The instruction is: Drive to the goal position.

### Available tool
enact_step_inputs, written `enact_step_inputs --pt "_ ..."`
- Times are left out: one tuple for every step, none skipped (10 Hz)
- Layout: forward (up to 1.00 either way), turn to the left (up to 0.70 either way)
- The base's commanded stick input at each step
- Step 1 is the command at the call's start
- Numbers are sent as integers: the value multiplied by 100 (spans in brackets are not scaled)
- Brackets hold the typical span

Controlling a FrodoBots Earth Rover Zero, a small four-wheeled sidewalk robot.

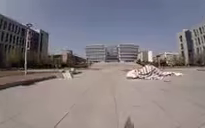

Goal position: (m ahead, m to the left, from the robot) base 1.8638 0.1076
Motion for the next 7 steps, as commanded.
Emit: enact_step_inputs --pt "100 1" --pt "100 1" --pt "100 1" --pt "100 1" --pt "100 1" --pt "100 1" --pt "100 1"
